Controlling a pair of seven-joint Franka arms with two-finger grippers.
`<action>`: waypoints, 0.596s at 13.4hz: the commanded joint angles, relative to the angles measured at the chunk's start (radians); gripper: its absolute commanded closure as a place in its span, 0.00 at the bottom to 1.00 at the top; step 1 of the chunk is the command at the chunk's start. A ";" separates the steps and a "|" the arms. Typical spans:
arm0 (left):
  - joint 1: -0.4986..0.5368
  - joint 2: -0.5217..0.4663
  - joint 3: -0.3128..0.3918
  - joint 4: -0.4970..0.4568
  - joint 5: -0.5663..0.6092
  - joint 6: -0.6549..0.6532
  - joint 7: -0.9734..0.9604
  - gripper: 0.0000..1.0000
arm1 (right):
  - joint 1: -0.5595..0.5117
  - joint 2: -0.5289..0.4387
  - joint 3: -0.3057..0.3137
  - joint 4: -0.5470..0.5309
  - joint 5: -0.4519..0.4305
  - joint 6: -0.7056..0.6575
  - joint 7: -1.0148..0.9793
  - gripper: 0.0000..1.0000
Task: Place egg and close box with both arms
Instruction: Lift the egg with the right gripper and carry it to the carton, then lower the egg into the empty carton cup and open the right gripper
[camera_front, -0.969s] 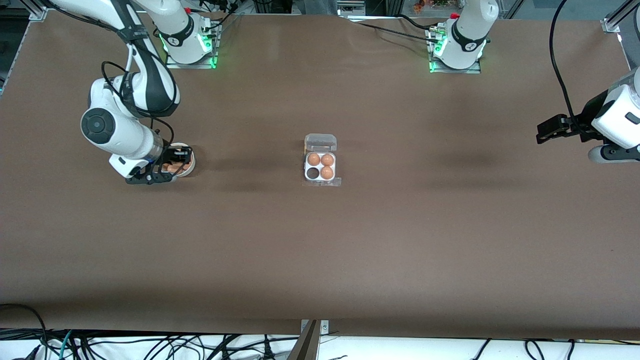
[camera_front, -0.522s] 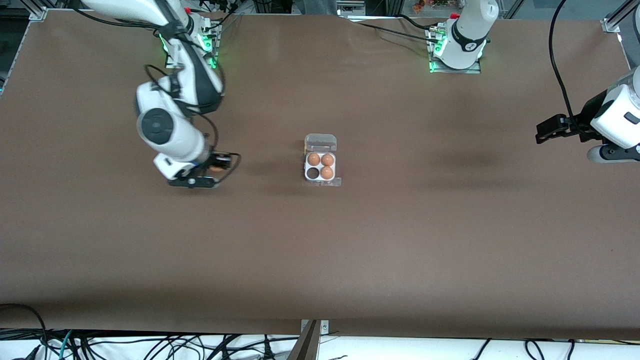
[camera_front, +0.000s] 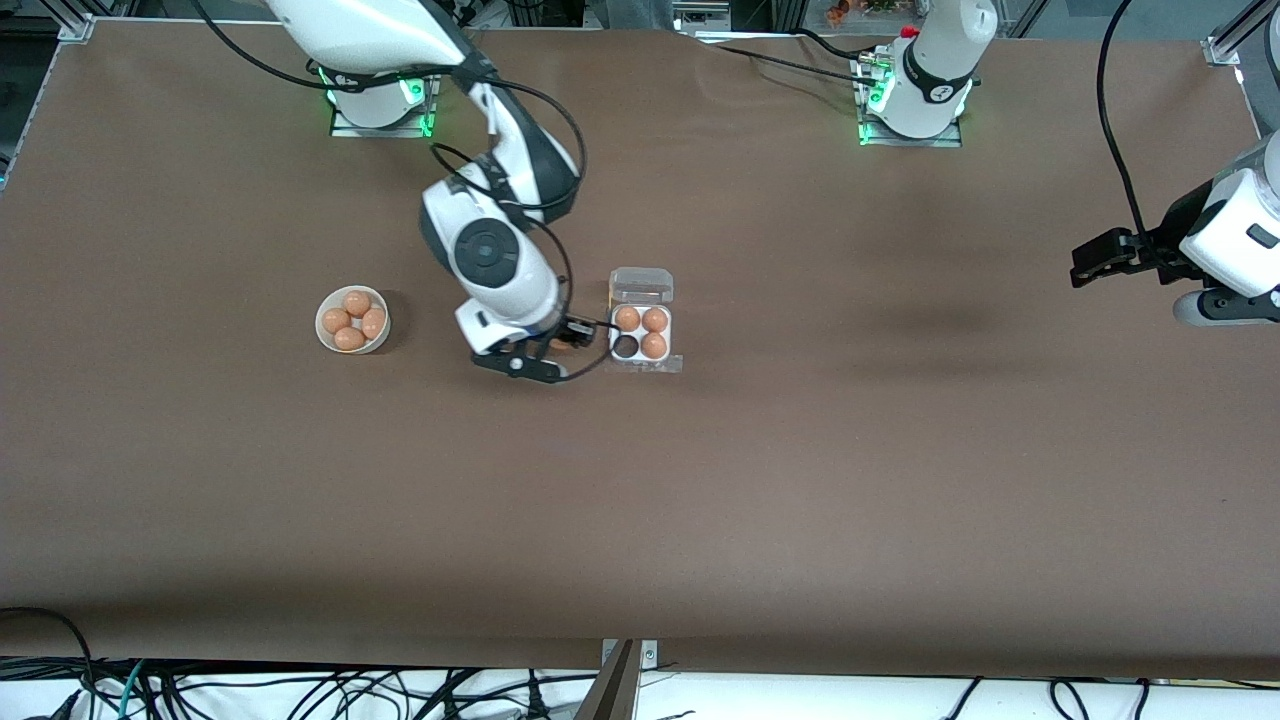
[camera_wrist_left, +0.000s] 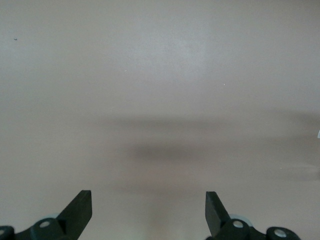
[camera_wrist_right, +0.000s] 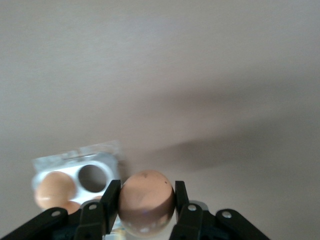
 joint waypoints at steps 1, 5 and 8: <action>0.008 0.011 -0.004 0.025 -0.003 -0.012 0.002 0.00 | 0.052 0.082 -0.010 0.124 0.012 -0.016 0.086 0.91; 0.004 0.011 -0.002 0.026 -0.001 -0.012 0.005 0.00 | 0.101 0.126 -0.010 0.151 0.010 -0.013 0.137 0.91; 0.004 0.020 -0.002 0.026 -0.003 -0.012 0.005 0.00 | 0.119 0.140 -0.008 0.152 0.010 0.001 0.140 0.91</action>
